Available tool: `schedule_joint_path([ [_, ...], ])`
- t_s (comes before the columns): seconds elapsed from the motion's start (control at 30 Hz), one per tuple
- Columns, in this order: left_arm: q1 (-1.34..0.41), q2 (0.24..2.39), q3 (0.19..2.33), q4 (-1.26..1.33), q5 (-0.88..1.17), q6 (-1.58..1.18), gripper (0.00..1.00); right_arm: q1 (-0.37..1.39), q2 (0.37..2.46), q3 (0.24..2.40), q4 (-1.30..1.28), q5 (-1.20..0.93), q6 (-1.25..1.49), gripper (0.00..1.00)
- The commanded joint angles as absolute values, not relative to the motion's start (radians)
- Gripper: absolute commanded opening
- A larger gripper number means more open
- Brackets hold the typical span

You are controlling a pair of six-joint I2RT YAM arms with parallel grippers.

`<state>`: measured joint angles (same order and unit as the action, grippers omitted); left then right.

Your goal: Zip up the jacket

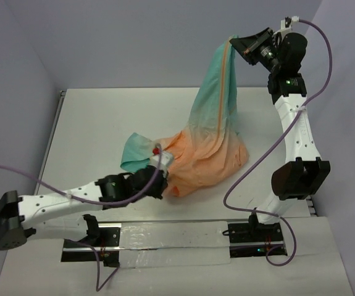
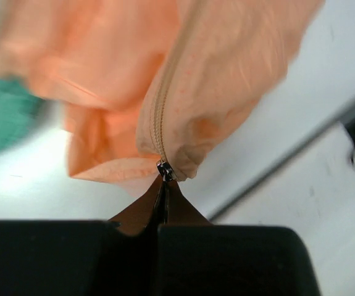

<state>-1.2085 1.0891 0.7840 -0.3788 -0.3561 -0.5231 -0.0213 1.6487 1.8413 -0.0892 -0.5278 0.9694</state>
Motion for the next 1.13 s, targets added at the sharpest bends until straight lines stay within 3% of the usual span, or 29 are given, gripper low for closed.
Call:
schedule_joint_path([
  [0.0,-0.964,0.928,0.873,-0.350,-0.406,-0.422,0.00,-0.028,1.524,1.718,0.020,-0.485,0.920,0.00],
  [0.1,-0.843,0.904,0.948,-0.359,-0.414,-0.395,0.00,-0.019,1.492,1.611,0.025,-0.476,0.893,0.00],
  [0.2,-0.697,0.925,1.007,-0.347,-0.379,-0.397,0.00,-0.009,1.454,1.454,0.026,-0.457,0.869,0.09],
  [0.23,-0.595,0.948,1.036,-0.349,-0.315,-0.411,0.26,-0.006,1.429,1.411,0.004,-0.437,0.852,0.27],
  [0.27,-0.539,0.984,1.078,-0.358,-0.272,-0.428,0.45,-0.005,1.417,1.392,-0.039,-0.406,0.820,0.39],
  [0.37,-0.499,1.042,1.141,-0.406,-0.224,-0.464,0.85,0.015,1.416,1.409,-0.278,-0.223,0.696,0.61],
  [0.43,-0.497,1.049,1.160,-0.411,-0.231,-0.479,0.98,0.026,1.408,1.410,-0.377,-0.096,0.646,0.73],
  [0.53,-0.495,1.028,1.171,-0.425,-0.304,-0.496,0.99,0.025,1.370,1.373,-0.449,0.088,0.594,0.88],
  [0.63,-0.485,0.987,1.186,-0.446,-0.369,-0.512,0.99,0.025,1.339,1.349,-0.508,0.208,0.567,0.94],
  [0.8,-0.468,0.924,1.189,-0.454,-0.393,-0.573,0.99,0.026,1.293,1.278,-0.589,0.334,0.551,0.95],
  [1.1,-0.466,0.875,1.130,-0.463,-0.322,-0.610,0.99,0.025,1.188,1.047,-0.536,0.353,0.521,0.95],
])
